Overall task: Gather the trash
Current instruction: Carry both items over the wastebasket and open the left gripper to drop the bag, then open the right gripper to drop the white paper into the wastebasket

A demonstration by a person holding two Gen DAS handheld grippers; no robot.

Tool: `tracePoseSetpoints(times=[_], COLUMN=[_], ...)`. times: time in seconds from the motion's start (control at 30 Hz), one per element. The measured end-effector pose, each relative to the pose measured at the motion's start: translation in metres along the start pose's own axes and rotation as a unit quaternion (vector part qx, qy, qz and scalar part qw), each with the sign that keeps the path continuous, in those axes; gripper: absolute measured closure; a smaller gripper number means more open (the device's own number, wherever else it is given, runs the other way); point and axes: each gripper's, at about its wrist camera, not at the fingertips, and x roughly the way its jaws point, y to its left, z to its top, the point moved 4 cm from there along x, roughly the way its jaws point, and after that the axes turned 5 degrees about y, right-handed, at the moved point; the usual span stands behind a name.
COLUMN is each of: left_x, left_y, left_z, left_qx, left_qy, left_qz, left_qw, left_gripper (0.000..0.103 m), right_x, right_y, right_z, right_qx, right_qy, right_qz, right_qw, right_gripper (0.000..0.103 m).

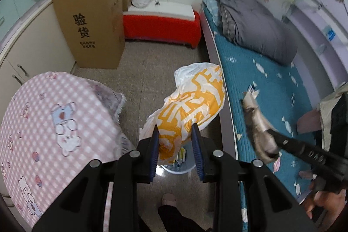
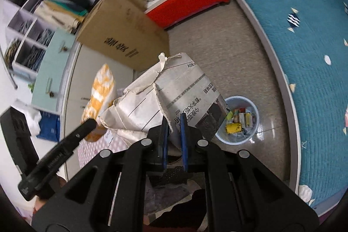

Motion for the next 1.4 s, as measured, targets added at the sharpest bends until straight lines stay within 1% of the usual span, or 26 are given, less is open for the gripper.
tracePoseSetpoints(times=[0.1, 0.2, 0.37, 0.5, 0.67, 0.77, 0.87, 0.93, 0.97, 1.03, 1.17, 1.4], left_x=[0.018, 0.035, 0.06, 0.08, 0.093, 0.098, 0.103, 0.105, 0.106, 0.107, 0.104, 0.097], left_y=[-0.016, -0.03, -0.043, -0.052, -0.064, -0.07, -0.074, -0.075, -0.074, -0.071, -0.066, -0.059], left_z=[0.001, 0.0, -0.002, -0.005, -0.006, -0.005, -0.002, -0.001, -0.001, -0.001, -0.004, -0.007], left_qx=[0.011, 0.022, 0.037, 0.044, 0.058, 0.062, 0.064, 0.063, 0.062, 0.058, 0.049, 0.038], left_qy=[0.022, 0.046, 0.084, 0.114, 0.13, 0.138, 0.144, 0.148, 0.147, 0.15, 0.151, 0.142], left_qz=[0.01, 0.016, 0.019, 0.015, 0.012, 0.005, 0.002, 0.0, 0.003, 0.003, -0.004, 0.001], left_qw=[0.9996, 0.9985, 0.9956, 0.9924, 0.9897, 0.9885, 0.9875, 0.9869, 0.9872, 0.987, 0.9873, 0.9891], left_gripper=[0.076, 0.076, 0.076, 0.076, 0.075, 0.073, 0.064, 0.043, 0.04, 0.036, 0.033, 0.032], right_x=[-0.006, -0.008, -0.009, -0.007, -0.006, -0.005, -0.003, -0.002, -0.001, 0.001, 0.005, 0.015], right_y=[-0.03, -0.045, -0.059, -0.066, -0.07, -0.073, -0.074, -0.073, -0.073, -0.073, -0.072, -0.063], right_z=[0.007, 0.012, 0.019, 0.021, 0.023, 0.024, 0.024, 0.023, 0.023, 0.023, 0.021, 0.015], right_qx=[0.023, 0.04, 0.055, 0.065, 0.074, 0.078, 0.081, 0.082, 0.083, 0.083, 0.082, 0.071], right_qy=[-0.001, 0.0, 0.001, 0.005, 0.008, 0.008, 0.008, 0.009, 0.009, 0.011, 0.016, 0.029], right_qz=[0.007, 0.013, 0.019, 0.021, 0.021, 0.02, 0.02, 0.02, 0.02, 0.02, 0.022, 0.024], right_qw=[1.0, 0.999, 0.998, 0.998, 0.997, 0.997, 0.996, 0.996, 0.996, 0.996, 0.996, 0.997], right_gripper=[0.093, 0.093, 0.093, 0.093, 0.093, 0.093, 0.093, 0.093, 0.093, 0.093, 0.093, 0.093])
